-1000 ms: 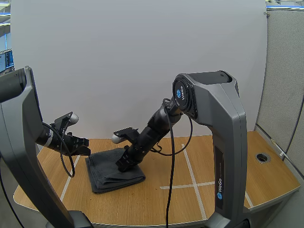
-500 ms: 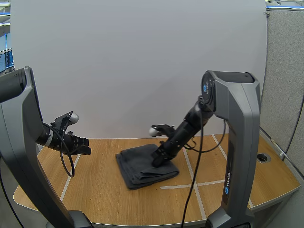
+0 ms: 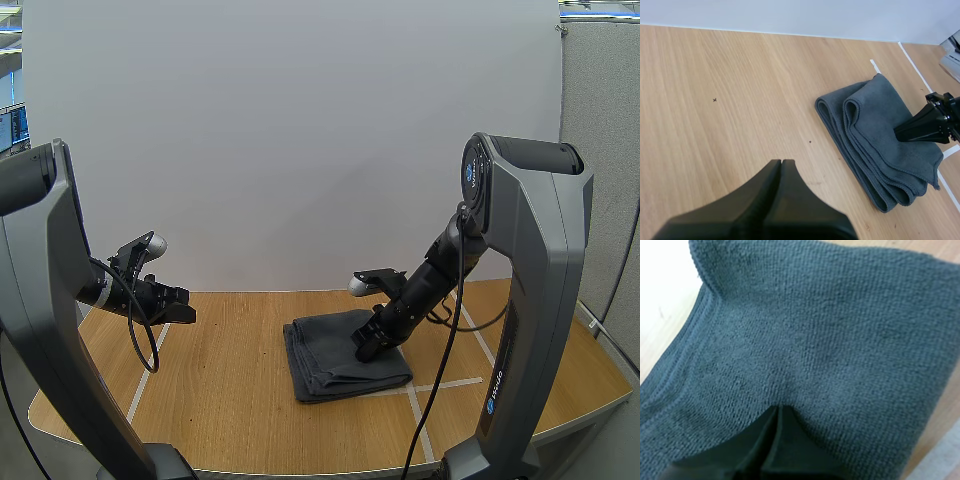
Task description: Fold the towel
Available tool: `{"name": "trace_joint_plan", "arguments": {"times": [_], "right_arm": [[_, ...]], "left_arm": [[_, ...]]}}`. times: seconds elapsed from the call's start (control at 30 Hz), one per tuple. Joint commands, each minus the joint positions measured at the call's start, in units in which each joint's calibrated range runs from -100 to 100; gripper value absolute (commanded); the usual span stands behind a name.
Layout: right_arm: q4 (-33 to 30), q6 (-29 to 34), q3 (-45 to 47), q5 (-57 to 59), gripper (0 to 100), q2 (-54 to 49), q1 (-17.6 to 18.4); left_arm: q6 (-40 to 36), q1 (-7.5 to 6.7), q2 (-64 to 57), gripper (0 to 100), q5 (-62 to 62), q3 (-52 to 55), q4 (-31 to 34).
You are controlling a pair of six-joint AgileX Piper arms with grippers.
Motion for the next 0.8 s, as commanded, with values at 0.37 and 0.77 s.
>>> {"name": "trace_joint_plan", "arguments": {"times": [0.37,0.77], "right_arm": [[7.44,0.14,2.04,-7.3,0,-9.53,4.42],[-9.38,8.01,3.95,8.47,0,-22.89,3.7]], "left_arm": [[1.15,-0.64,-0.83,0,2.68,-1.19,-0.25],[-0.82,-10.31,-1.2,0,2.68,-1.9,8.23]]}}
